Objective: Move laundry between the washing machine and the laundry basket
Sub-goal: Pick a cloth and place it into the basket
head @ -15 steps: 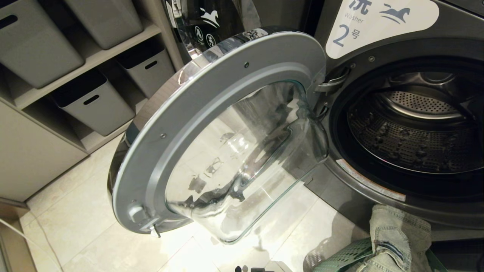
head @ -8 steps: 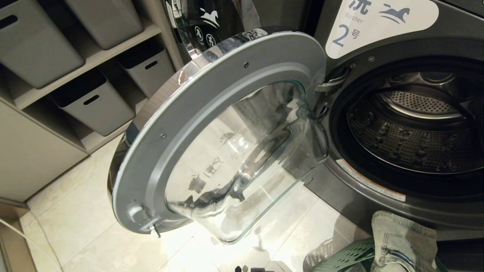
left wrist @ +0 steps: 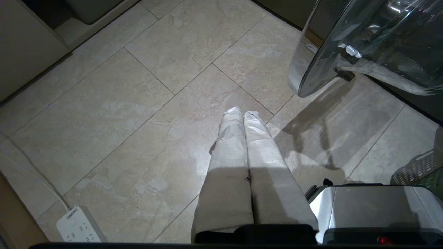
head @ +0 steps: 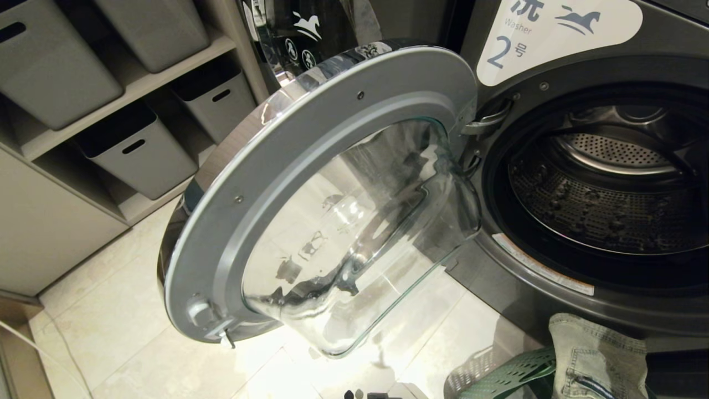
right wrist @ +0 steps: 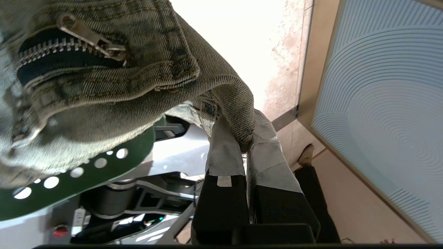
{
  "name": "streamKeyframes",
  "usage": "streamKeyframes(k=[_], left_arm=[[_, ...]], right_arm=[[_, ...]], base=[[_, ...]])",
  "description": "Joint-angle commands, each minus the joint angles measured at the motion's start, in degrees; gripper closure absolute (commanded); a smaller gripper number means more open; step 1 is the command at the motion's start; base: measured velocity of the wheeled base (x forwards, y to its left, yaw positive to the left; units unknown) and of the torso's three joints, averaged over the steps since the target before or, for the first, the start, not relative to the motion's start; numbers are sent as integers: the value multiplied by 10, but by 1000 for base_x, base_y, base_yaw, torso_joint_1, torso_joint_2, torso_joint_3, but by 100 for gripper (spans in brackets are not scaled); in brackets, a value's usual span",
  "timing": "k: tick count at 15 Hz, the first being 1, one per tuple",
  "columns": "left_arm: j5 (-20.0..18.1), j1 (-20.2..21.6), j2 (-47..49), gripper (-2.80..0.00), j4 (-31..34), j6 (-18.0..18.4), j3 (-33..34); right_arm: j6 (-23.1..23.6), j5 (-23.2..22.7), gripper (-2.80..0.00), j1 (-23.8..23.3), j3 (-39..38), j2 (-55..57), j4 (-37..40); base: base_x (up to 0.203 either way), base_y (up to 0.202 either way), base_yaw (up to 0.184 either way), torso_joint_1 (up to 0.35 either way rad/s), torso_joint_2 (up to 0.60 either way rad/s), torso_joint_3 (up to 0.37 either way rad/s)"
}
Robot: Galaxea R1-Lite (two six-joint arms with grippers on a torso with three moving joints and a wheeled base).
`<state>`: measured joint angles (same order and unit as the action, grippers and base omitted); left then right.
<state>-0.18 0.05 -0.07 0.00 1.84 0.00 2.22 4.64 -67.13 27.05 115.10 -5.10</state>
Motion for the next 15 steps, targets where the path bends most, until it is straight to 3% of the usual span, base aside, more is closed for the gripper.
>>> streamKeyframes(k=[1, 8, 10, 12, 15], left_arm=[[0, 0, 1, 0, 0, 0, 1], [0, 0, 1, 0, 0, 0, 1], [0, 0, 1, 0, 0, 0, 1], [0, 0, 1, 0, 0, 0, 1], [0, 0, 1, 0, 0, 0, 1]], right_arm=[[12, -2, 0, -10, -7, -24, 1], [34, -9, 0, -10, -23, -83, 25], [85, -24, 0, -8, -52, -106, 25], [128, -65, 0, 12, -68, -121, 25], [133, -91, 0, 64, -69, -108, 25]], base=[[0, 0, 0, 0, 0, 0], [0, 0, 0, 0, 0, 0], [0, 0, 0, 0, 0, 0], [0, 0, 0, 0, 0, 0], [0, 0, 0, 0, 0, 0]])
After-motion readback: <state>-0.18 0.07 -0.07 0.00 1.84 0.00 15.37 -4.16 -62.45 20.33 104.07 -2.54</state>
